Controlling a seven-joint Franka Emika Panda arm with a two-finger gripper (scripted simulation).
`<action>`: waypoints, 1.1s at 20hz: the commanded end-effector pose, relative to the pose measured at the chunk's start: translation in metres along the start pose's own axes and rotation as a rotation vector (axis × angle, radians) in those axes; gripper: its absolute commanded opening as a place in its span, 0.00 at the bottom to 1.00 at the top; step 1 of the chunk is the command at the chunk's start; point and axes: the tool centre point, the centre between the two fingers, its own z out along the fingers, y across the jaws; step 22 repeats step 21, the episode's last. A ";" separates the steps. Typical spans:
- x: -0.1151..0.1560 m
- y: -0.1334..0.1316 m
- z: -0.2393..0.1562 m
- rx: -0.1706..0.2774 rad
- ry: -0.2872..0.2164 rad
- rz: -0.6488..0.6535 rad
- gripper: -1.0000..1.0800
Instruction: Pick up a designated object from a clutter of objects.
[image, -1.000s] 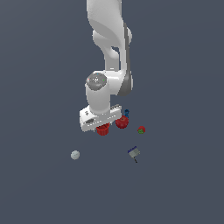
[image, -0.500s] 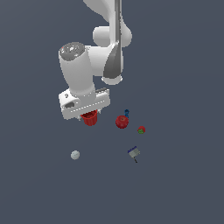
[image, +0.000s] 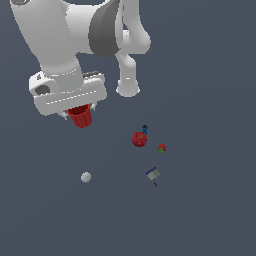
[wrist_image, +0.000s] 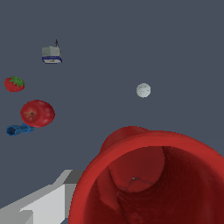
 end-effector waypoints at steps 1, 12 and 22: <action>-0.007 0.013 -0.026 0.000 0.000 -0.001 0.00; -0.023 0.052 -0.096 -0.001 -0.001 -0.001 0.00; -0.025 0.061 -0.110 -0.002 -0.001 -0.001 0.00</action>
